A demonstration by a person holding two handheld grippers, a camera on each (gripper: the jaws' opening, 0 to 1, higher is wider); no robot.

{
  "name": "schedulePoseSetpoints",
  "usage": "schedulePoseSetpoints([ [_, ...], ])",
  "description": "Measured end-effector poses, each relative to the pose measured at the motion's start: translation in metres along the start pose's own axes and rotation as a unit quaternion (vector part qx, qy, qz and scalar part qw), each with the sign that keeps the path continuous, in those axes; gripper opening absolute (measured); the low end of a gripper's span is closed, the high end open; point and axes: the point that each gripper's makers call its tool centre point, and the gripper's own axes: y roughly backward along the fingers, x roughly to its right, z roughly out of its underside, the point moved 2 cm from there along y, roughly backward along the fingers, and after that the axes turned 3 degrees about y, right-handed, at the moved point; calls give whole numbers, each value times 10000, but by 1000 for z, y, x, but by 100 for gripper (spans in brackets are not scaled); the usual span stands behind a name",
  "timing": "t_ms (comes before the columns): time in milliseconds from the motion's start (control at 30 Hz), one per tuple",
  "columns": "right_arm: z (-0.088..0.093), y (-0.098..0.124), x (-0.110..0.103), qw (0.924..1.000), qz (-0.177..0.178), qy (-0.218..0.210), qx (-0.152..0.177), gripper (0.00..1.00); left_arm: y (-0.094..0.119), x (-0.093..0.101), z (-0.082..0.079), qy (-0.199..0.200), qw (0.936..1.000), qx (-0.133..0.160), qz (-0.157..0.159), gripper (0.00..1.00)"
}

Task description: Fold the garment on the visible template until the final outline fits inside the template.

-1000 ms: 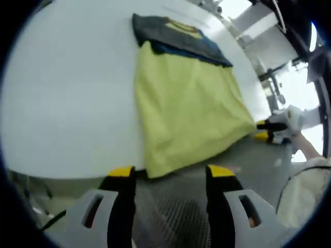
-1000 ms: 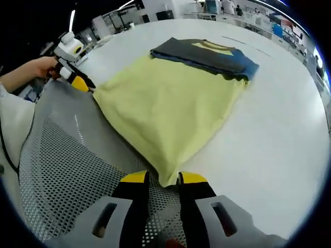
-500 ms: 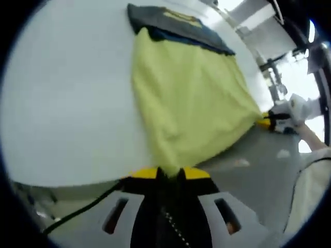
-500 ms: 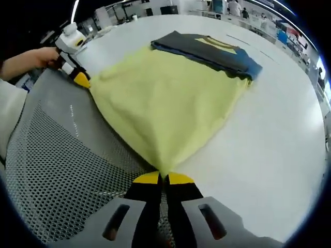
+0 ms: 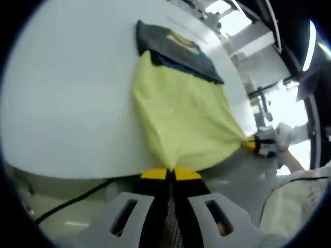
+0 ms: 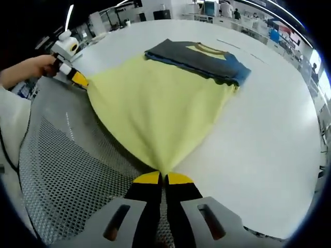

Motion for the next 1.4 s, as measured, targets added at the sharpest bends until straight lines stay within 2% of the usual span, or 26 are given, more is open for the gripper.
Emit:
schedulePoseSetpoints([
  [67, -2, 7, 3, 10000, 67, -32, 31, 3, 7, 10, -4, 306, 9988, 292, 233, 0],
  [167, -2, 20, 8, 9998, 133, -161, 52, 3, 18, 18, -9, 463, 9964, 603, 371, 0],
  [267, 0, 27, 12, 9993, 172, -315, 48, 2, 26, 30, -16, 697, 9914, 961, 557, 0],
  [433, 9, 34, 18, 9992, 204, -348, -11, 2, 32, 32, -23, 788, 9879, 1208, 576, 0],
  [500, 9, 34, 17, 9981, 139, -592, 46, 2, 34, 39, -25, 799, 9866, 1268, 647, 0],
  [633, 6, 39, 14, 9993, 229, -300, 45, 2, 37, 36, -21, 654, 9896, 1199, 455, 0],
  [767, 1, 43, 8, 9998, 158, -97, 77, 2, 43, 34, -16, 677, 9896, 1201, 419, 0],
  [900, 3, 48, 1, 9998, 97, 181, -35, 1, 46, 31, -8, 591, 9921, 1071, 283, 0],
  [1100, 0, 57, -5, 9994, 40, 336, -58, 1, 51, 32, 2, 600, 9930, 986, 239, 0],
  [1300, 1, 66, -5, 9955, 148, 872, -333, 1, 56, 36, 6, 651, 9927, 972, 288, 0],
  [1400, -5, 72, -8, 9966, 138, 786, -220, 1, 60, 40, 7, 647, 9924, 1003, 294, 0],
])
